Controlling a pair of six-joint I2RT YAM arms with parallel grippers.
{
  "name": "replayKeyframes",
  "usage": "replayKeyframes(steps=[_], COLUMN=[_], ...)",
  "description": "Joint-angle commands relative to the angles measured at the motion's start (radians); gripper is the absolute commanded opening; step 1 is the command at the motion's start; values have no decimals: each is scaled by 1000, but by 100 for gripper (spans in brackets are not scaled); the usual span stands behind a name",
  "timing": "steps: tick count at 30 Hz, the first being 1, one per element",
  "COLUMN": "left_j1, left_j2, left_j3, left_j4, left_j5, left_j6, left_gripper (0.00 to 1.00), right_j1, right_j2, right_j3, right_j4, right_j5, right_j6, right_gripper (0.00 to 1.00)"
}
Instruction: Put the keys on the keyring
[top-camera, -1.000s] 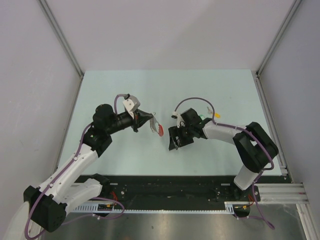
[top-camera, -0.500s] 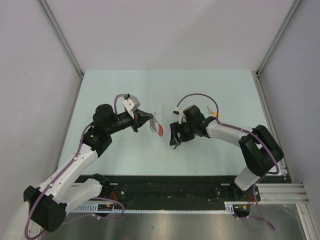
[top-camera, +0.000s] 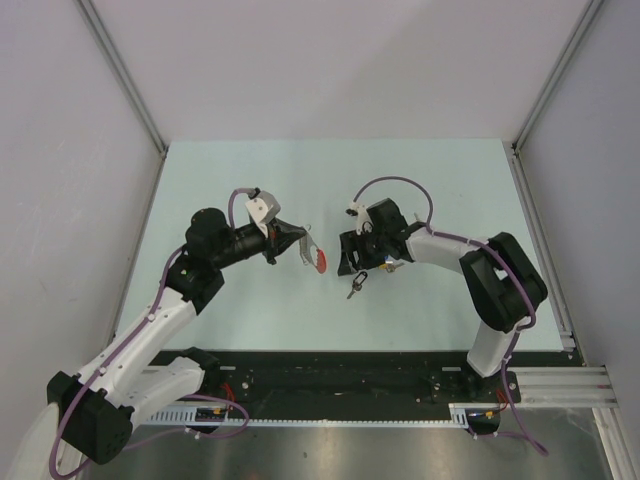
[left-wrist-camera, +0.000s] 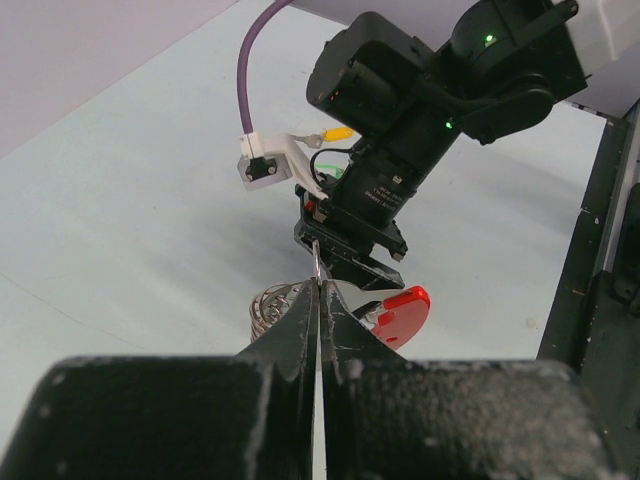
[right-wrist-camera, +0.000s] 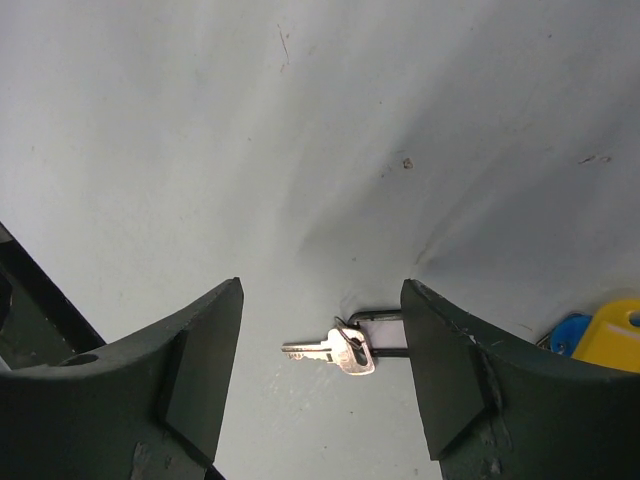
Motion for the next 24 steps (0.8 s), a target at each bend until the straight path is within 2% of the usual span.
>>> replayKeyframes(steps=[1,18,24], left_j1=[8,7,8], left_j2=[-25,-22,-17], left_j3=[48,48,48], left_j4=[35,35,35], left_j5=[4,4,3], left_j6=[21,18,20], left_gripper=[0,0,0], right_j1=[-6,3,44], right_j2=[27,-48,-149], right_j3=[33,8,10], right_j4=[20,-228,-253], right_j5=[-25,22,135], right_j6=[-13,-14,-89], right_gripper=[70,66,60])
